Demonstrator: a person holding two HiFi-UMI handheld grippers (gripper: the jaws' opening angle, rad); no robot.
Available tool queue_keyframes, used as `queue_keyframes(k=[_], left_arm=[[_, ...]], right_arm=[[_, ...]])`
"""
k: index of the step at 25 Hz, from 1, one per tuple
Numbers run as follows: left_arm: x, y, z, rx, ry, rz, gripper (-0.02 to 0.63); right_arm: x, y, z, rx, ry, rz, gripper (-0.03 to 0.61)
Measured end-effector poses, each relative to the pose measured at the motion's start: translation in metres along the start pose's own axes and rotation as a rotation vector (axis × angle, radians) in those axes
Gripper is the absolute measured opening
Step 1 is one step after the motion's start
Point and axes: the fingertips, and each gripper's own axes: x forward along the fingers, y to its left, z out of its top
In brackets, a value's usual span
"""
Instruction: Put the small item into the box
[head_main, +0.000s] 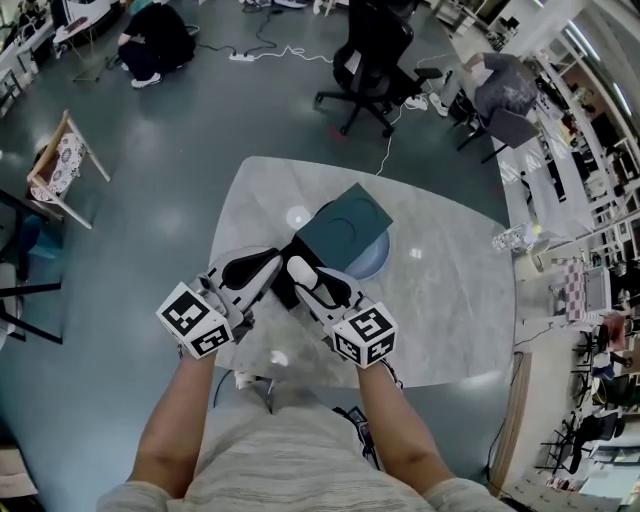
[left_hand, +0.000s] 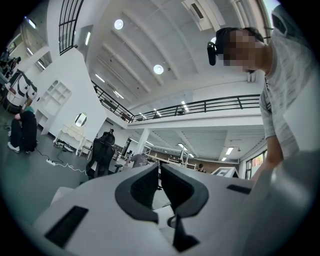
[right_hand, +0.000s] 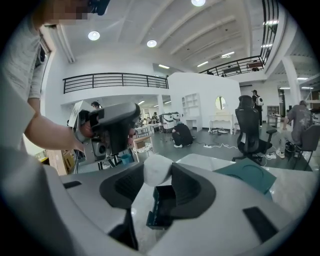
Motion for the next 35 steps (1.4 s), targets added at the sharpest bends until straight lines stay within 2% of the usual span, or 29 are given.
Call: queue_keyframes(k=[6, 35], left_arm=[[-0.005, 0.003, -0.005, -0.03, 0.005, 0.002, 0.031], [-0.006, 0.011, -0.015, -0.045, 0.018, 0.011, 0.031]], right_arm=[[0.009, -0.005, -0.019, 0.012, 0.049, -0.017, 0.186], [0.052, -0.026, -0.091, 0.025, 0.284, -0.042, 0.186]])
